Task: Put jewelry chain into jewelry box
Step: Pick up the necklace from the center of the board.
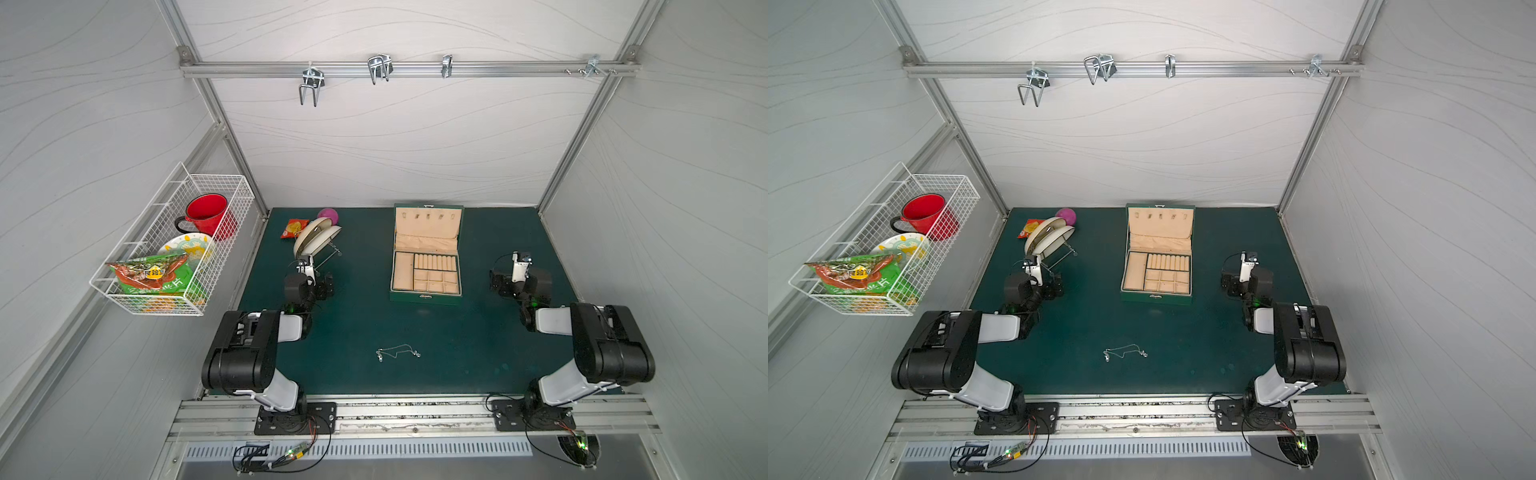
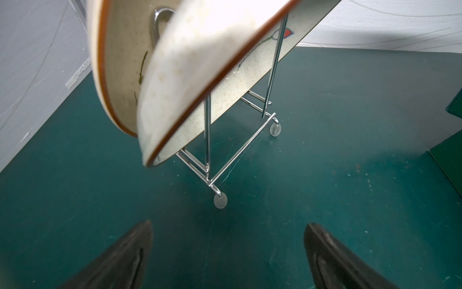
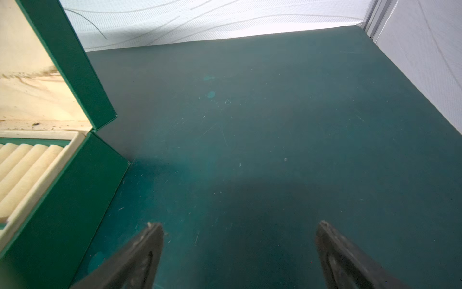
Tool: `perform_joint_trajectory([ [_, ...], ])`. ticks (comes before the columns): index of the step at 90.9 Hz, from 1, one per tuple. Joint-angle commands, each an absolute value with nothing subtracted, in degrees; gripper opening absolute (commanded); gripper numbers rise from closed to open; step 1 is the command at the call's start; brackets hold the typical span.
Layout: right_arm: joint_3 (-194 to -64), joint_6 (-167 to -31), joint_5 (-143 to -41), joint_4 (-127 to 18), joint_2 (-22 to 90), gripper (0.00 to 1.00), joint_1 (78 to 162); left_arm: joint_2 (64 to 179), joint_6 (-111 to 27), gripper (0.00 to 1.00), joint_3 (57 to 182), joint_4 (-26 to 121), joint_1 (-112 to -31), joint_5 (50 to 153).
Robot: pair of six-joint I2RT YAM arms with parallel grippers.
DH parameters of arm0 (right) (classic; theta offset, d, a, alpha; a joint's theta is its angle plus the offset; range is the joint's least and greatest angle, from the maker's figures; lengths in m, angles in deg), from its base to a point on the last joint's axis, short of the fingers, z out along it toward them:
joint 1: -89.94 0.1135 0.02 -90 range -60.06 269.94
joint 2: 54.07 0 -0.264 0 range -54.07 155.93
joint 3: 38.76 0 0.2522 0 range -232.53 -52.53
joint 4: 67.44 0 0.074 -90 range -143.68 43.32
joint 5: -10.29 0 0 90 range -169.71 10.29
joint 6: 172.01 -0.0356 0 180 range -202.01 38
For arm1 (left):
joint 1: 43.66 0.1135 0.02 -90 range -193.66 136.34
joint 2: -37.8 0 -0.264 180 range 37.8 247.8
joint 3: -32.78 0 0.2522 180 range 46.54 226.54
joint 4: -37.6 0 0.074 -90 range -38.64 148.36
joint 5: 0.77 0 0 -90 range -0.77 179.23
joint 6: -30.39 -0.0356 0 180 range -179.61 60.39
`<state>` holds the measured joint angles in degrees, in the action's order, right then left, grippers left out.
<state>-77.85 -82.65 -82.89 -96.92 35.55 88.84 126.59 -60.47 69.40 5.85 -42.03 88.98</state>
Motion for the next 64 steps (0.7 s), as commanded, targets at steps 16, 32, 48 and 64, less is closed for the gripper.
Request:
perform_joint_trajectory([
  [16, -78.7, -83.1, -82.7, -96.6, 35.3, 0.99, 89.1, 126.8, -60.1, 1.0, 70.8, 3.6, -41.6, 89.1],
  [32, -78.8, -83.0, -82.8, -96.5, 35.3, 0.99, 89.1, 126.7, -59.9, 1.0, 70.8, 3.6, -41.3, 89.6],
  [48, -78.7, -83.5, -81.5, -96.8, 34.8, 0.99, 89.1, 126.5, -59.1, 1.0, 70.4, 3.0, -39.7, 92.7],
  [64, -82.5, -89.5, -73.7, -78.4, 20.4, 0.99, 89.1, 114.0, -57.9, 1.0, 68.8, 10.0, -39.5, 89.4],
])
